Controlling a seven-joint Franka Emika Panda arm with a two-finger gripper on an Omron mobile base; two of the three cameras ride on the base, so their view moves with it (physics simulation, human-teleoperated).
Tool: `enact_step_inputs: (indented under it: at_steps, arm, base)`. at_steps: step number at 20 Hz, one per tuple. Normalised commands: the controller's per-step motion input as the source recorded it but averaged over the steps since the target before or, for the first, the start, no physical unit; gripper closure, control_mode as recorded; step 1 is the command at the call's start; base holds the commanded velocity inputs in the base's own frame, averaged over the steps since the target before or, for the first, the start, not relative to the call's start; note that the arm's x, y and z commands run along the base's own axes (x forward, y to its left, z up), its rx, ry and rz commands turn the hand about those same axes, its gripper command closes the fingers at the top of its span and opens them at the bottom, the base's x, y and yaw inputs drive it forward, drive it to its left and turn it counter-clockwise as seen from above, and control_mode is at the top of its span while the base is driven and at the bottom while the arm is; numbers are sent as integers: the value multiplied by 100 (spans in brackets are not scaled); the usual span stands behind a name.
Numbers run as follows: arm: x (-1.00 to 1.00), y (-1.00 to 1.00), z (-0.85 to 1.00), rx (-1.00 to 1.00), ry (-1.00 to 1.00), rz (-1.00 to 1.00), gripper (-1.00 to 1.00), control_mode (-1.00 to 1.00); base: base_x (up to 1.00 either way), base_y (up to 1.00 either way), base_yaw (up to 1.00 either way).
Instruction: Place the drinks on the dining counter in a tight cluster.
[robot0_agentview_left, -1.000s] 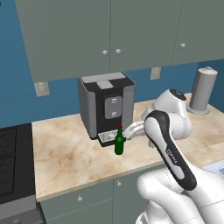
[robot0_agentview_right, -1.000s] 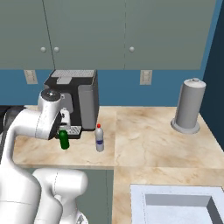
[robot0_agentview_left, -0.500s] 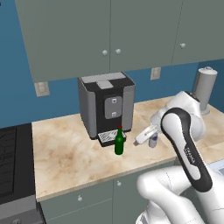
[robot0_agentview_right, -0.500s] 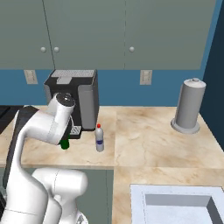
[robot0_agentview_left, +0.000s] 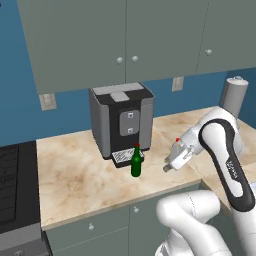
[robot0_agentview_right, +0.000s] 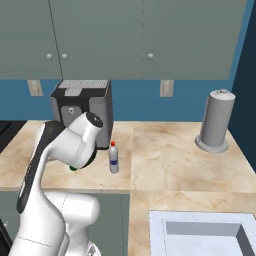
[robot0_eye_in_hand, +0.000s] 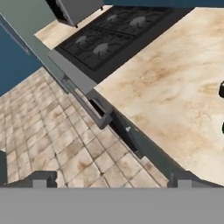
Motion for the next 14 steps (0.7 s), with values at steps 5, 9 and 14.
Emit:
enact_step_inputs:
  at_steps: [5, 9, 14]
  arm:
    - [-11, -15, 4, -1, 0, 16, -100, -100]
    - [-26, -21, 6, -1, -4, 0, -100, -100]
    - [-29, -22, 3, 0, -16, -2, -100, -100]
  base:
    - [0, 0, 0]
    - [0, 0, 0]
    - [0, 0, 0]
